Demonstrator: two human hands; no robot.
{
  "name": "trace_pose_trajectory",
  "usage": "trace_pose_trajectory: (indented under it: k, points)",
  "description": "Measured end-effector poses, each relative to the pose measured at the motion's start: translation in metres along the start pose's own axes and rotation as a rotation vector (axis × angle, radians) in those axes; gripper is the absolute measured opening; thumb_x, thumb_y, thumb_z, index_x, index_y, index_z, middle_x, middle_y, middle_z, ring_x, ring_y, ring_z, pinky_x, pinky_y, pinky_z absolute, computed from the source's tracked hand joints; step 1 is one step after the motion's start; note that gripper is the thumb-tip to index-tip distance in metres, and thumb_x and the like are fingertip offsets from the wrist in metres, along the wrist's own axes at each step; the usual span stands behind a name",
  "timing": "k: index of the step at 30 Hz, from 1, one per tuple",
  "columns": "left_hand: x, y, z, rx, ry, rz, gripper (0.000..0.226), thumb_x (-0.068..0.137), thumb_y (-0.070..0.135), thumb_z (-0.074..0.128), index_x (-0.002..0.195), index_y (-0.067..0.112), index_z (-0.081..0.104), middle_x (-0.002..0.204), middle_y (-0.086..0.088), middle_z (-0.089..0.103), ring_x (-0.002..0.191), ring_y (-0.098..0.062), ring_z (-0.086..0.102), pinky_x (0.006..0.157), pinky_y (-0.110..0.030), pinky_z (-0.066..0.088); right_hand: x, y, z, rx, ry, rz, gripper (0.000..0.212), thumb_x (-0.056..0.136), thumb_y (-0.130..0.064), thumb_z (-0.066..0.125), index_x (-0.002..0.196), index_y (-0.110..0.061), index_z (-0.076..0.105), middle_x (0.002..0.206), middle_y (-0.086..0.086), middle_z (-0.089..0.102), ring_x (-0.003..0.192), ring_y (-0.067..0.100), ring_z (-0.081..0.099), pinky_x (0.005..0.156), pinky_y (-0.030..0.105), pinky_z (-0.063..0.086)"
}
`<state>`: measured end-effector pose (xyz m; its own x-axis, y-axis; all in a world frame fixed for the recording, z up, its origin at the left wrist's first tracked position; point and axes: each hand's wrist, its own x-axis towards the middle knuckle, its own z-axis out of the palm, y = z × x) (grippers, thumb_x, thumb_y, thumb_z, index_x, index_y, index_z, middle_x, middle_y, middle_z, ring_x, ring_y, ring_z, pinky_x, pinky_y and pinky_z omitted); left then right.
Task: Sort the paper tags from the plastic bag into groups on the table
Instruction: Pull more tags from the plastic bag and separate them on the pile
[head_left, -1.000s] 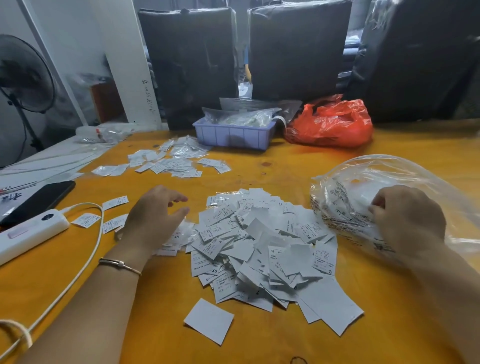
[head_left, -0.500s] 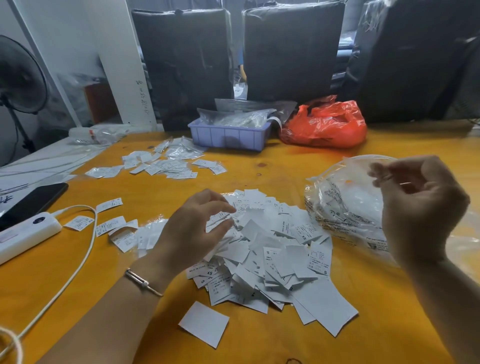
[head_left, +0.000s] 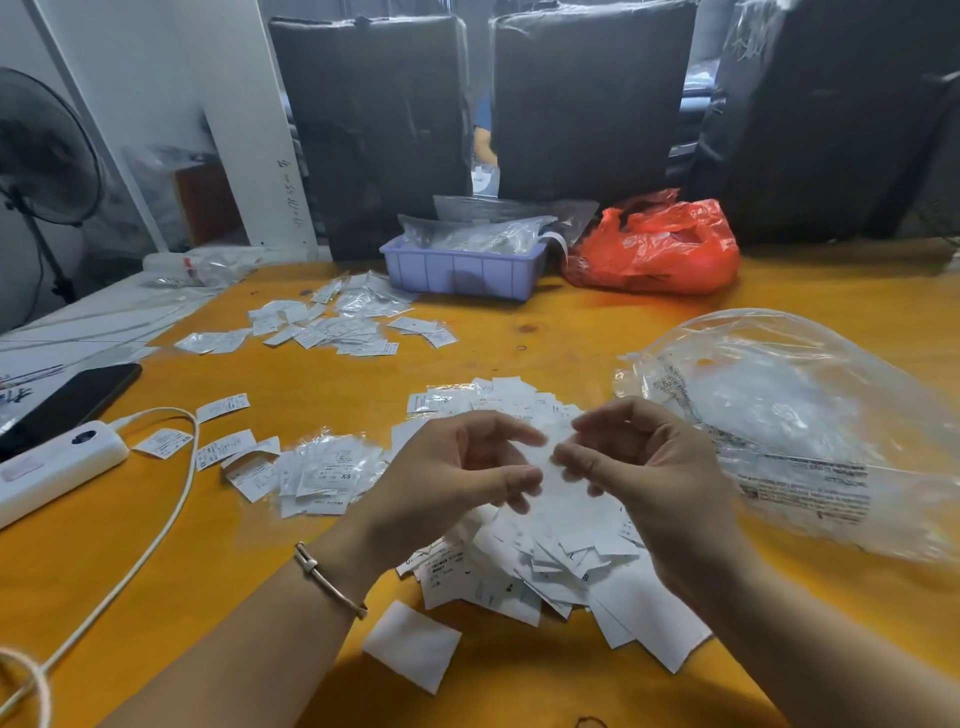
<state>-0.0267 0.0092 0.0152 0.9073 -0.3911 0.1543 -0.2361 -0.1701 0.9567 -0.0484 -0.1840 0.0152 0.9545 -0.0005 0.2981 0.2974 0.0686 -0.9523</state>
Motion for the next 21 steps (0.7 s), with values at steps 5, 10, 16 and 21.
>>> trace_pose_trajectory:
  k: [5, 10, 16, 21]
  points:
    - [0.0, 0.001, -0.004, -0.014, 0.033, 0.005, 0.026, 0.078, 0.021, 0.076, 0.101, 0.011, 0.072, 0.076, -0.009, 0.074, 0.066, -0.019, 0.069, 0.065, -0.026, 0.054, 0.005, -0.002, -0.006, 0.078, -0.028, 0.072, 0.036, 0.061, -0.013, 0.079, 0.094, -0.005, 0.066, 0.078, 0.012, 0.073, 0.066, 0.019, 0.069, 0.055, 0.02, 0.05]
    - [0.0, -0.001, -0.007, 0.003, 0.044, 0.005, 0.01, 0.089, 0.008, 0.07, 0.099, 0.008, 0.072, 0.077, -0.011, 0.075, 0.066, -0.02, 0.07, 0.062, -0.024, 0.055, 0.006, -0.002, -0.009, 0.05, -0.011, 0.069, 0.034, 0.062, -0.011, 0.078, 0.093, -0.006, 0.067, 0.075, 0.011, 0.073, 0.063, 0.017, 0.068, 0.053, 0.019, 0.048]
    - [0.0, 0.0, -0.006, 0.034, 0.049, 0.002, 0.008, 0.093, 0.007, 0.065, 0.09, 0.005, 0.072, 0.073, -0.011, 0.075, 0.062, -0.021, 0.071, 0.058, -0.023, 0.054, 0.006, 0.001, -0.009, 0.008, 0.02, 0.054, 0.022, 0.073, 0.001, 0.076, 0.092, -0.005, 0.066, 0.069, 0.008, 0.072, 0.058, 0.013, 0.064, 0.052, 0.017, 0.046]
    - [-0.001, -0.001, -0.005, 0.082, 0.069, -0.01, 0.01, 0.094, 0.007, 0.064, 0.089, 0.007, 0.073, 0.072, -0.01, 0.075, 0.062, -0.022, 0.071, 0.057, -0.024, 0.053, 0.013, 0.001, -0.017, -0.067, 0.046, -0.039, 0.019, 0.077, 0.005, 0.073, 0.09, -0.008, 0.068, 0.07, 0.007, 0.071, 0.061, 0.011, 0.063, 0.056, 0.016, 0.049]
